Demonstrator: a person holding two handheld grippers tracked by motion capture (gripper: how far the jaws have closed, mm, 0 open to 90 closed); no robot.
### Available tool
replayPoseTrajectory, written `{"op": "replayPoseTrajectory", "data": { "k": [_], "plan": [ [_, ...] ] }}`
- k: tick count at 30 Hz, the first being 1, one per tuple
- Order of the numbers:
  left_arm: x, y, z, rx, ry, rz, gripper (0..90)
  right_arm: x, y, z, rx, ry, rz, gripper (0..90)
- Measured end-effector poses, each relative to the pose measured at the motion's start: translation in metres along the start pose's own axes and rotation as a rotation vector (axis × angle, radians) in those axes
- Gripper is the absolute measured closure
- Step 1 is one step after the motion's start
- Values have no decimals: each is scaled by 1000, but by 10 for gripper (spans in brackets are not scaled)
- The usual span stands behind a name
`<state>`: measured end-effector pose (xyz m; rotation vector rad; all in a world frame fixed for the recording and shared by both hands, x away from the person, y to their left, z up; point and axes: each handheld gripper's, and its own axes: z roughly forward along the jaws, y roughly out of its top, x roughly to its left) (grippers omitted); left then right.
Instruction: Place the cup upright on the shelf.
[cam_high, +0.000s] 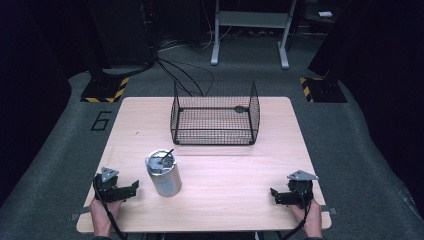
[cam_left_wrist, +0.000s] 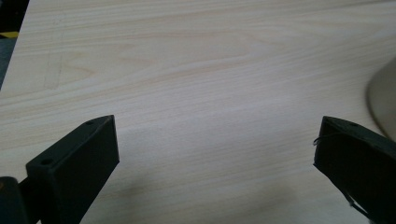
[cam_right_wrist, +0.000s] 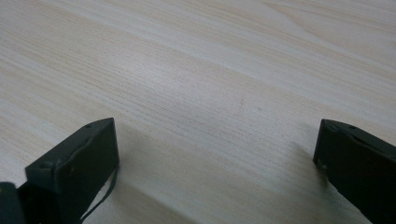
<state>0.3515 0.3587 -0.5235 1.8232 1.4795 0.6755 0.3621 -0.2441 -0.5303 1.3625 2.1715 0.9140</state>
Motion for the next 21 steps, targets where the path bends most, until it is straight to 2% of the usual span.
{"op": "replayPoseTrajectory", "data": {
  "k": [2,4,7,8,9,11,13,14,18,21],
  "plan": [
    [-3,1,-9,-20,-20,7,0,0,0,0,2,0,0,0],
    [-4,2,-13,-19,-29,15,0,0,0,0,1,0,0,0],
    [-8,3,-24,-38,-64,12,0,0,2,2,-4,14,-15,0],
    [-8,3,-24,-38,-64,12,1,0,2,2,-4,14,-15,0],
    [-11,3,-29,-48,-87,11,1,0,2,2,-3,17,-14,0],
    [-12,4,-32,-50,-98,13,1,0,2,2,-5,17,-16,0],
    [-15,7,-42,-73,-120,15,1,0,3,2,2,24,-20,0],
    [-15,7,-42,-73,-120,15,0,0,3,2,2,24,-20,0],
    [-20,12,-53,-119,-163,4,0,0,2,3,-6,26,-27,0],
    [-27,14,-60,-144,-187,13,0,0,2,3,-6,25,-26,0]
  ]
}}
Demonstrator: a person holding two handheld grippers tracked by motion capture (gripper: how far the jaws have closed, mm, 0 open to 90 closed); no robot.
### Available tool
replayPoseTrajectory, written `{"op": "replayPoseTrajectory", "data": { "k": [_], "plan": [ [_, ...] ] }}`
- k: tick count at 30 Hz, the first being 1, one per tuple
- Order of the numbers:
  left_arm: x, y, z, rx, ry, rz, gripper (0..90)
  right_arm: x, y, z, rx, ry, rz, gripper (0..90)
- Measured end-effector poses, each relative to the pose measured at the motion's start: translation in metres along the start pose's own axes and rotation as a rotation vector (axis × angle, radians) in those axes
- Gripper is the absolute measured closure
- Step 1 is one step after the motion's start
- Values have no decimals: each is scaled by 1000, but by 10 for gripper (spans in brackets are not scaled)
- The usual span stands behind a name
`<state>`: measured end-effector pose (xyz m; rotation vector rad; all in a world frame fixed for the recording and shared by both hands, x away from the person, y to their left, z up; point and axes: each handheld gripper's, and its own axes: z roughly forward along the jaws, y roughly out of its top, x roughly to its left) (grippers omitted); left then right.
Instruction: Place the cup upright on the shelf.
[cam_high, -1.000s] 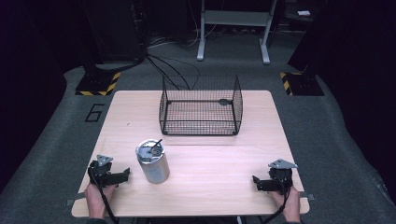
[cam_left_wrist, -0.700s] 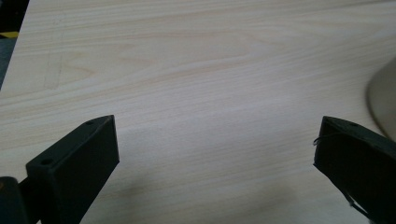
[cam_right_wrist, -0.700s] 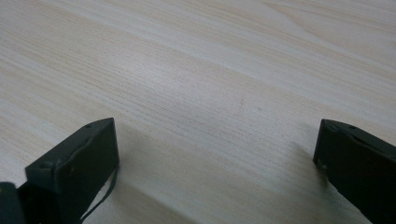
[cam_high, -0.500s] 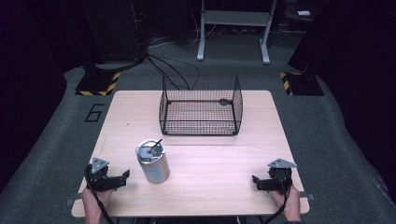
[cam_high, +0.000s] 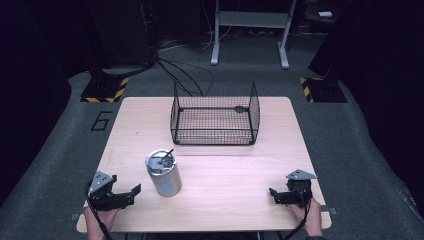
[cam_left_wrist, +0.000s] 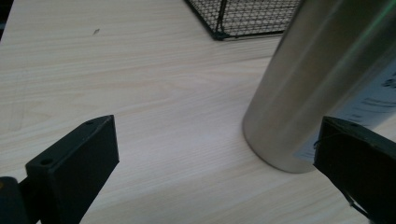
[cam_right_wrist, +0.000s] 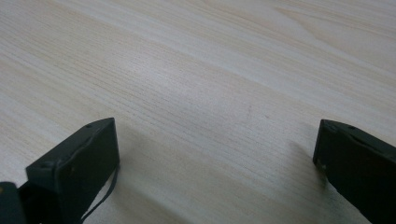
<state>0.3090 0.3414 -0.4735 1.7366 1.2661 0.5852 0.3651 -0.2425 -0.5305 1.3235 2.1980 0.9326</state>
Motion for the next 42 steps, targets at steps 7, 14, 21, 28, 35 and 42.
{"op": "replayPoseTrajectory", "data": {
  "k": [7,14,21,28,35,42],
  "plan": [
    [-16,6,-8,-4,-73,31,0,0,0,0,0,-1,1,0],
    [-31,16,-14,-26,-121,23,0,0,0,0,6,0,5,0],
    [-46,24,-9,-66,-159,39,0,0,0,0,3,0,4,0],
    [-61,30,0,-101,-154,51,0,0,0,0,1,0,-2,0],
    [-70,41,13,-122,-161,77,0,0,0,0,6,-2,-5,0],
    [-73,43,26,-166,-137,74,0,0,0,0,4,-4,-7,0]
  ]
}}
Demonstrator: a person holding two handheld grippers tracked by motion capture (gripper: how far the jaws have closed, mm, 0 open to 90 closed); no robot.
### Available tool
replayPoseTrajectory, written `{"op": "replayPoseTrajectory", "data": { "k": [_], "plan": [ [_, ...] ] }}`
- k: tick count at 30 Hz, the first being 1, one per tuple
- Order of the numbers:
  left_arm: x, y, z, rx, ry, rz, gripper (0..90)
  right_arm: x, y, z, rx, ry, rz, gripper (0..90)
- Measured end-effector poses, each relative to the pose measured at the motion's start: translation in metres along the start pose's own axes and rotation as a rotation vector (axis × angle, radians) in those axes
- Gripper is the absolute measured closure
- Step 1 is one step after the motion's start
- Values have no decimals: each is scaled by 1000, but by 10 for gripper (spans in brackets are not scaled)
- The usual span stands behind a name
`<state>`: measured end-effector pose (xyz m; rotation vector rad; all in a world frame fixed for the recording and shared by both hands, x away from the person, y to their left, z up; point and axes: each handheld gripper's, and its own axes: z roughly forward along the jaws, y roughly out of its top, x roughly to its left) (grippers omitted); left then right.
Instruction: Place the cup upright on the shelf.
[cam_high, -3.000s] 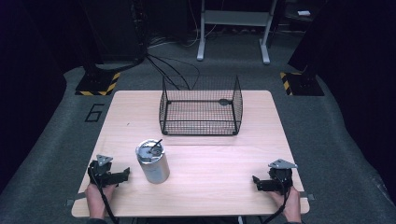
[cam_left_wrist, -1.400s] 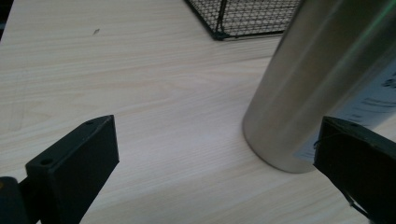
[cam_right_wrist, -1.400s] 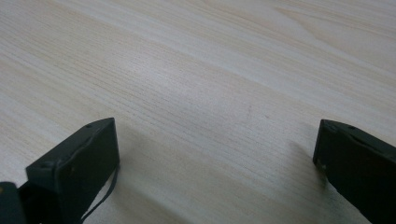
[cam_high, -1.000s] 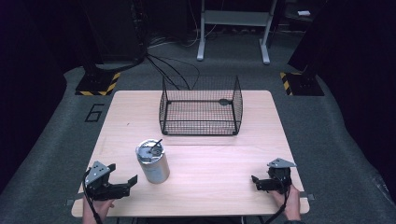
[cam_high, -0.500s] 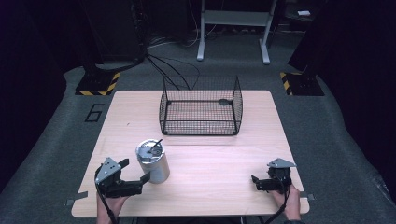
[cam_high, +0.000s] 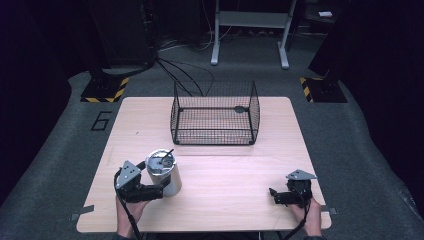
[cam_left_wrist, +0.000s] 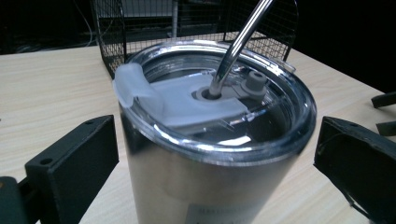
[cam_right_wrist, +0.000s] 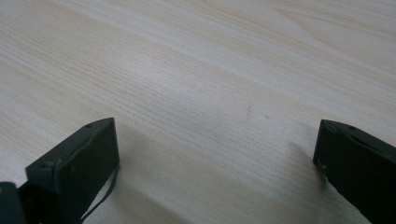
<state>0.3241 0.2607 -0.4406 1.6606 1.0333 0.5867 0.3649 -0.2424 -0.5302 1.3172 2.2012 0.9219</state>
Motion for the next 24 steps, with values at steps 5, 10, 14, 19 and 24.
{"op": "replayPoseTrajectory", "data": {
  "k": [5,10,14,19,24],
  "plan": [
    [0,1,9,-1,17,-3,0,0,0,0,0,-1,0,0],
    [-3,2,15,-12,28,-5,0,1,0,0,-4,-6,-4,0],
    [-4,2,20,-13,43,3,0,1,0,0,2,0,6,0],
    [-4,3,24,-18,48,4,0,1,0,0,1,-1,4,0],
    [-8,2,31,-20,91,-7,5,0,0,0,-3,-4,-3,0]
  ]
}}
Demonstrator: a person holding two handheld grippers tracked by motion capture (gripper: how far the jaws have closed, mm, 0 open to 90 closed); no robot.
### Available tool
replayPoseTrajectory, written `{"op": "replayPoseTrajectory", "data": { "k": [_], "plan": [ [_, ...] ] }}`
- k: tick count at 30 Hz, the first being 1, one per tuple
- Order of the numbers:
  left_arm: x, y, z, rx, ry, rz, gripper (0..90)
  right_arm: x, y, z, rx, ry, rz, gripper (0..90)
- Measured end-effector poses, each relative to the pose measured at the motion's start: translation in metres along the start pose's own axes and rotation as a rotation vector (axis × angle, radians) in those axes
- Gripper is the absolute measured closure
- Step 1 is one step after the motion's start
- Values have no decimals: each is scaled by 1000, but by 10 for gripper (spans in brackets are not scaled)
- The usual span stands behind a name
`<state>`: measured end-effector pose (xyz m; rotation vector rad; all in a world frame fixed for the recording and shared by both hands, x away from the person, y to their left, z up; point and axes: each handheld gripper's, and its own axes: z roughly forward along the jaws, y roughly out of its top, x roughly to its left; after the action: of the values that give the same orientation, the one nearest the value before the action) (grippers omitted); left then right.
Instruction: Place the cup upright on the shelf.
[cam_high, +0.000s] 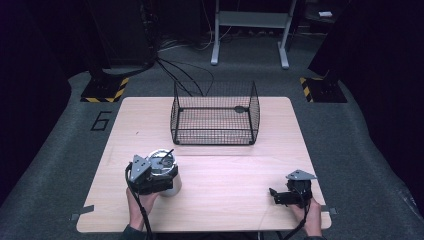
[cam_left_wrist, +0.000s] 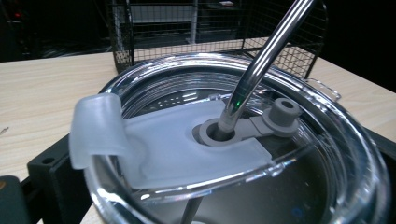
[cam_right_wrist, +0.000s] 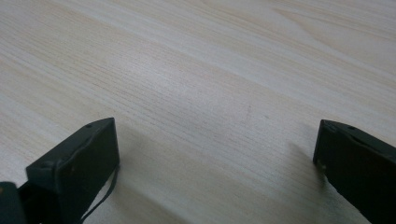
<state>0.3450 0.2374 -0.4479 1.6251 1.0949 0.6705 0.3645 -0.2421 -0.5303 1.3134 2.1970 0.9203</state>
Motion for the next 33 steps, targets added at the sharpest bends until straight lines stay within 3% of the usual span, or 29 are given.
{"op": "replayPoseTrajectory", "data": {
  "k": [16,30,33],
  "plan": [
    [-5,-2,6,1,45,24,28,0,0,0,0,-1,-3,0],
    [-5,1,4,13,46,68,35,0,0,0,0,0,-1,0],
    [-2,2,2,5,31,55,35,0,0,0,4,7,9,0]
  ]
}}
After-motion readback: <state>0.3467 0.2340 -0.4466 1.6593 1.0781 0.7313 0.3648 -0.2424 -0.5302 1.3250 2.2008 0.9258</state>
